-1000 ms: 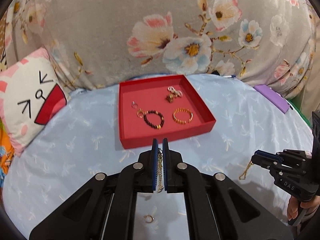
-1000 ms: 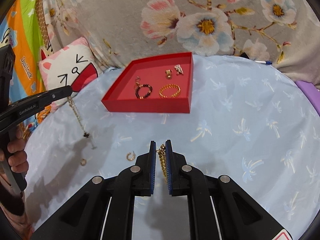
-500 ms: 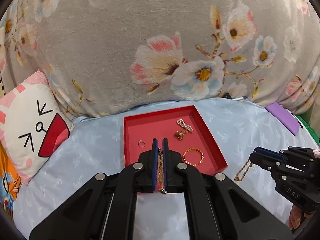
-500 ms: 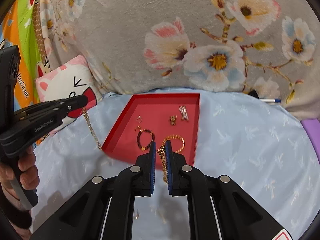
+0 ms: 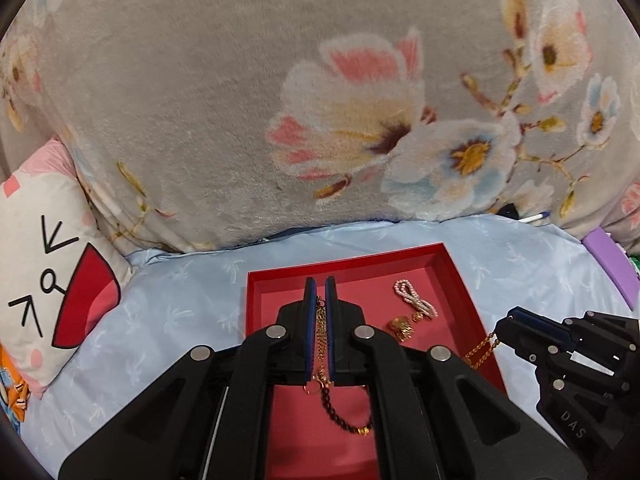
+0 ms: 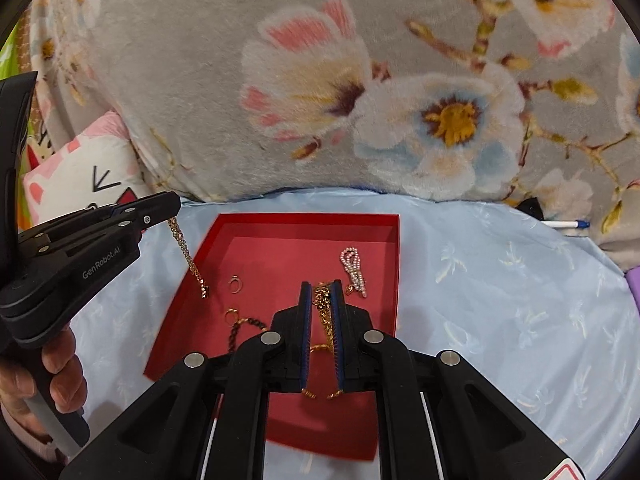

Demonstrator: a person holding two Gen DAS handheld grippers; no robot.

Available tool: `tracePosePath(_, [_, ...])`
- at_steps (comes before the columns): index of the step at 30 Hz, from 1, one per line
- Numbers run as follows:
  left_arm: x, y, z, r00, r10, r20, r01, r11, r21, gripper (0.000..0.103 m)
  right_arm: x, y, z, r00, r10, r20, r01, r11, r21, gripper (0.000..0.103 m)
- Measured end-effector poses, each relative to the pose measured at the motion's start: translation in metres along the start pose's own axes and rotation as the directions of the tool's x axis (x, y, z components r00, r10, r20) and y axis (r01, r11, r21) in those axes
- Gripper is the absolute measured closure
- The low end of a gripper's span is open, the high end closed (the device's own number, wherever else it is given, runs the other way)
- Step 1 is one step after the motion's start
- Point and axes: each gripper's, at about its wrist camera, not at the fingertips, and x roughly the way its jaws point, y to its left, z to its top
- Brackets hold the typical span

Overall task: Organize jewelry
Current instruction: 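Carry the bracelet and necklace into the red box and open both tools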

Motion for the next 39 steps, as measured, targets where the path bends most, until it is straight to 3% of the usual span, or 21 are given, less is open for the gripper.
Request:
tracePosePath(9, [0.065,-0.005,-0.005,0.998,0.017,-0.055,-0.017,1.0,0.005,0.1,0.064,-0.016,-0.004,0.995,-0.048,-0.084,0.049,0.999,0.007,0.094])
tracePosePath(20, [0.089,-0.006,-0.011,0.995,0.055,-0.078,-0.057,0.998,-0.015,0.098,0.077,-0.02,-0.007,0.994,-0.062,-0.086,0.063,0.998,0.0,0.092])
tracePosePath(30, [0.053,0.006,-0.023,0.998,0.044,-0.052,-0.047,0.997,-0.059,0.092,0.026,-0.005,-0.022,0.999,-0.033,-0.032,0.032,0.999,-0.025,0.082])
tracePosePath(39, [-0.013,0.008,-0.066,0.998,0.051,-0.042,-0.053,0.998,-0.046,0.092,-0.039,0.02,-0.085,0.999,0.001,-0.034,-0.003,0.999,-0.05,0.078])
